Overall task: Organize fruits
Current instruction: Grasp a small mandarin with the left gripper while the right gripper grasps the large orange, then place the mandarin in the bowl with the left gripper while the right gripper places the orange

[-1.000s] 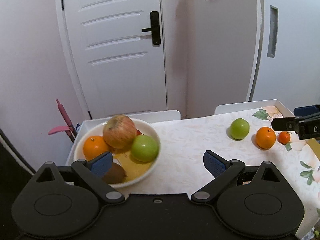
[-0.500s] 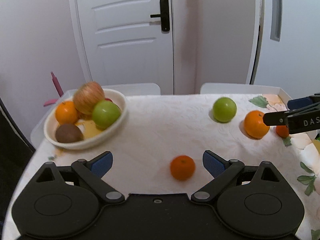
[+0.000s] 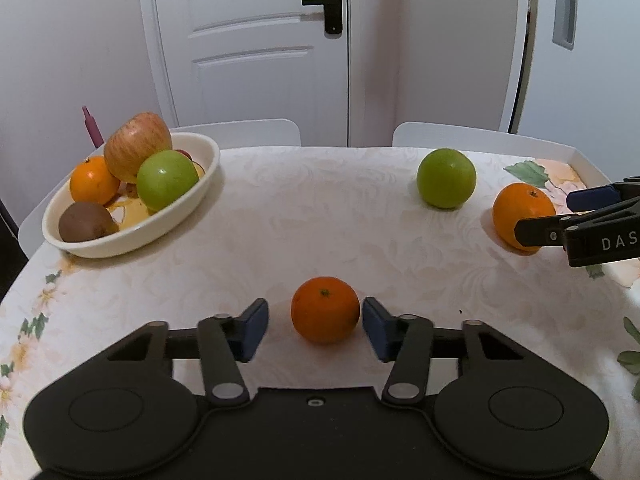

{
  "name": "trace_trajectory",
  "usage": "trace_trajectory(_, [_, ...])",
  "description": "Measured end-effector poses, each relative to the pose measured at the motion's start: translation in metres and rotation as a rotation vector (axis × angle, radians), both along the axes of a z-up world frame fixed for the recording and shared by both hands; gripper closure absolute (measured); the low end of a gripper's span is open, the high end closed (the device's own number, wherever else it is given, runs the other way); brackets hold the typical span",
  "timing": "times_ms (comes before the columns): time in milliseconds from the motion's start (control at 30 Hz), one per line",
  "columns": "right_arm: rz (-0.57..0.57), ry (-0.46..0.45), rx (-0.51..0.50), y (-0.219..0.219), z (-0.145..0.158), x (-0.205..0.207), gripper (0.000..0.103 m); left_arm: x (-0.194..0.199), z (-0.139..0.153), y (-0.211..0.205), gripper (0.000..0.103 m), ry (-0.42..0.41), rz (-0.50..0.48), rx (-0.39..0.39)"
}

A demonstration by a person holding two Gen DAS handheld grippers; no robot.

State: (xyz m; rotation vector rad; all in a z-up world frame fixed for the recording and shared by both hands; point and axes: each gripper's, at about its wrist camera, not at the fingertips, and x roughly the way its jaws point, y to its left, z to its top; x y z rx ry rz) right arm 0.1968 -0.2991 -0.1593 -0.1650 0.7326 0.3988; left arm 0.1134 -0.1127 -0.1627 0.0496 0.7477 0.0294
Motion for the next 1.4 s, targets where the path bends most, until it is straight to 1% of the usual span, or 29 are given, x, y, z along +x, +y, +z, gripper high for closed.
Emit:
trace_trajectory(67, [0.007,0.000,-0.003,0.001,-0.001,0.001,0.001,0.001,-0.001,0.000,0.055,0.002,-0.002,-0.003])
trace_trajectory(100, [0.012,0.001,-0.005,0.002,-0.002,0.001,0.003,0.001,-0.002,0.000,0.060,0.002,-0.007,-0.008])
trace_trajectory(133, [0.015,0.001,-0.006,0.002,-0.002,0.002,0.004,0.000,-0.002,-0.001,0.062,0.001,-0.015,-0.013])
trace_trajectory(267, [0.024,0.002,-0.009,0.005,-0.003,0.003,0.005,0.000,-0.002,-0.005,0.063,-0.003,-0.017,0.004])
trace_trajectory(400, [0.027,0.008,-0.012,0.007,-0.005,0.006,0.012,-0.002,-0.001,-0.003,0.063,-0.002,-0.011,0.004])
trace_trajectory(533, [0.030,0.009,-0.012,0.009,-0.007,0.008,0.014,-0.006,-0.001,-0.001,0.063,0.000,-0.005,0.013])
trace_trajectory(733, [0.029,0.009,-0.015,0.012,-0.008,0.009,0.023,-0.011,-0.001,0.003,0.063,0.001,0.007,0.016])
trace_trajectory(767, [0.027,0.006,-0.020,0.013,-0.008,0.009,0.028,-0.012,-0.001,0.004,0.063,0.001,0.010,0.015])
trace_trajectory(1067, [0.034,0.003,-0.005,0.018,0.002,-0.003,0.029,-0.021,0.009,0.010,0.063,-0.015,0.031,0.008])
trace_trajectory(1267, [0.050,-0.003,0.018,0.031,0.022,-0.016,0.029,-0.033,0.028,0.017,0.063,-0.039,0.049,0.009])
trace_trajectory(1400, [0.063,-0.006,0.036,0.044,0.038,-0.026,0.029,-0.043,0.046,0.028,0.063,-0.055,0.066,0.010])
